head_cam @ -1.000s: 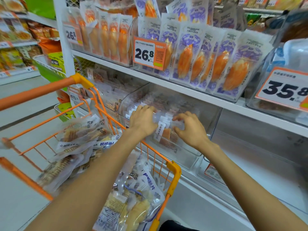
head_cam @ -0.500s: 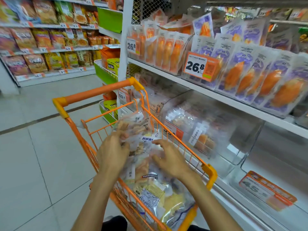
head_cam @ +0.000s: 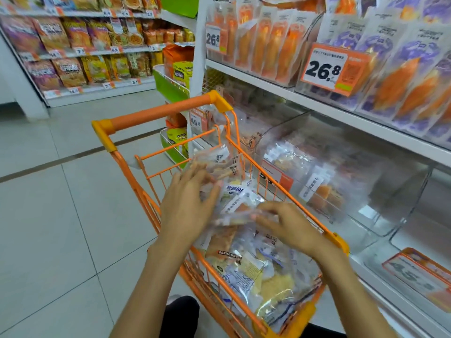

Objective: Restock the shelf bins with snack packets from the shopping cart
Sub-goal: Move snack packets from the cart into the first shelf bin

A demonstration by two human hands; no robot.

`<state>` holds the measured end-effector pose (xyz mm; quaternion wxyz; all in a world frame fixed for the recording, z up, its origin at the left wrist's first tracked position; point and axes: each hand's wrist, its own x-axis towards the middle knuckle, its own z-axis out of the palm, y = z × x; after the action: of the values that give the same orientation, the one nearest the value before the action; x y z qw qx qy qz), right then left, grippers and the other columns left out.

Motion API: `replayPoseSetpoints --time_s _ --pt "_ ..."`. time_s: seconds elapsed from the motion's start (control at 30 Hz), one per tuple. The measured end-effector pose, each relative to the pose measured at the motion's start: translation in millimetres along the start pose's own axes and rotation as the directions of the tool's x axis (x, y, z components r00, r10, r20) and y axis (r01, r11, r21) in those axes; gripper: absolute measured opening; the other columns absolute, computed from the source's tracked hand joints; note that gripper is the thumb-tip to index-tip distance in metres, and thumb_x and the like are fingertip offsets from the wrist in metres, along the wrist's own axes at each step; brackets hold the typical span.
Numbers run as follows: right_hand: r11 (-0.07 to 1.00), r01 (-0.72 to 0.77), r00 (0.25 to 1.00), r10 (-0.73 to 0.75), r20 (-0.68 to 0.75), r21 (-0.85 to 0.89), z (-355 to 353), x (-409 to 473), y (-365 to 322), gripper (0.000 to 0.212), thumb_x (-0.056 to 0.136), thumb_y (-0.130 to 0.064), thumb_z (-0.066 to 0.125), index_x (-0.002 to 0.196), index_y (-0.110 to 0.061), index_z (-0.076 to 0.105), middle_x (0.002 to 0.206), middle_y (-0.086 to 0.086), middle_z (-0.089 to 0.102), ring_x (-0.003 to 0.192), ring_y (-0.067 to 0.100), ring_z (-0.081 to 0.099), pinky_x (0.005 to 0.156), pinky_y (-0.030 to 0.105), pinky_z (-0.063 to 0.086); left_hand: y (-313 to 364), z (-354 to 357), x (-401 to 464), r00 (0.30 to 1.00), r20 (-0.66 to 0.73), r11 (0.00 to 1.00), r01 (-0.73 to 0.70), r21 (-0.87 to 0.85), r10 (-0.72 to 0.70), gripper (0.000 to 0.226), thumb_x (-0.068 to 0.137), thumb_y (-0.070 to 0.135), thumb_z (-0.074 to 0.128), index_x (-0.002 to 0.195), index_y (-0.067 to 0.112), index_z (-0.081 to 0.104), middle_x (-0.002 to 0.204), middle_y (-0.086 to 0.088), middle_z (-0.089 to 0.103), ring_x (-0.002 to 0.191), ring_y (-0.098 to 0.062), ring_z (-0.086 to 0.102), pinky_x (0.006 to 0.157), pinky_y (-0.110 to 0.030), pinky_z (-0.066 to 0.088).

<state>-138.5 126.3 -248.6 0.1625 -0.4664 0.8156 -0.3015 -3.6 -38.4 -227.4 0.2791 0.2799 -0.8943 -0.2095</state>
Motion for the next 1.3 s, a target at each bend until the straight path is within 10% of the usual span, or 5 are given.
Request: replayPoseSetpoints --time_s 0.37,0.63,0.8,1.0,1.3 --pt "0.627 -0.108 0.986 0.164 0.004 0.772 -34.2 -18.7 11.5 0.024 0.093 -0.022 0.053 0.107 -0.01 0.068 0.094 0.003 0.075 0.082 0.01 0.07 0.073 0.017 0.053 30.7 0.4 4.2 0.725 0.666 0.59 0.62 -0.517 -0.177 0.033 0.094 0.051 0.044 0.114 0.032 0.061 0.122 0.002 0.063 0.105 -0.021 0.064 0.092 -0.038 0.053" --pt "0.826 -0.078 0.974 0.181 -0.133 0.558 -9.4 -3.8 -7.8 0.01 0.094 -0.021 0.058 0.099 -0.013 0.061 0.079 -0.008 0.059 0.07 0.002 0.058 0.072 0.02 0.048 19.5 -3.2 4.3 0.818 0.538 0.686 0.511 -0.517 -0.204 0.028 0.089 0.022 0.066 0.113 0.01 0.065 0.094 -0.009 0.07 0.067 -0.008 0.067 0.053 -0.018 0.051" --pt "0.936 -0.347 0.931 0.351 0.097 -0.054 23.5 -0.4 -5.6 0.1 0.068 -0.064 0.07 0.147 -0.021 0.026 0.149 0.004 0.026 0.139 0.023 0.023 0.113 0.043 0.026 8.9 -7.7 11.6 0.907 0.152 0.602 0.378 -0.704 -0.392 0.018 0.093 0.016 0.059 0.111 0.018 0.057 0.097 0.004 0.062 0.08 -0.006 0.06 0.067 -0.023 0.051" --pt "0.883 -0.173 0.984 0.171 -0.046 -0.437 45.0 1.4 -8.7 0.057 0.076 -0.053 0.071 0.118 -0.022 0.049 0.13 -0.002 0.039 0.123 0.02 0.031 0.099 0.033 0.025 5.9 -9.6 13.9 0.883 0.137 0.544 0.391 -0.743 -0.448 0.016 0.093 0.018 0.059 0.109 0.018 0.058 0.092 0.012 0.062 0.084 -0.004 0.059 0.074 -0.02 0.047" --pt "0.895 -0.161 0.987 0.151 0.056 0.415 -19.6 -17.4 4.2 0.038 0.087 -0.006 0.066 0.121 -0.023 0.058 0.081 -0.009 0.066 0.078 0.003 0.064 0.079 0.018 0.051 7.8 -8.2 15.8 0.848 0.366 0.382 0.507 -0.773 -0.384 0.026 0.095 0.021 0.053 0.121 0.02 0.057 0.119 -0.004 0.065 0.104 -0.021 0.063 0.082 -0.037 0.054"
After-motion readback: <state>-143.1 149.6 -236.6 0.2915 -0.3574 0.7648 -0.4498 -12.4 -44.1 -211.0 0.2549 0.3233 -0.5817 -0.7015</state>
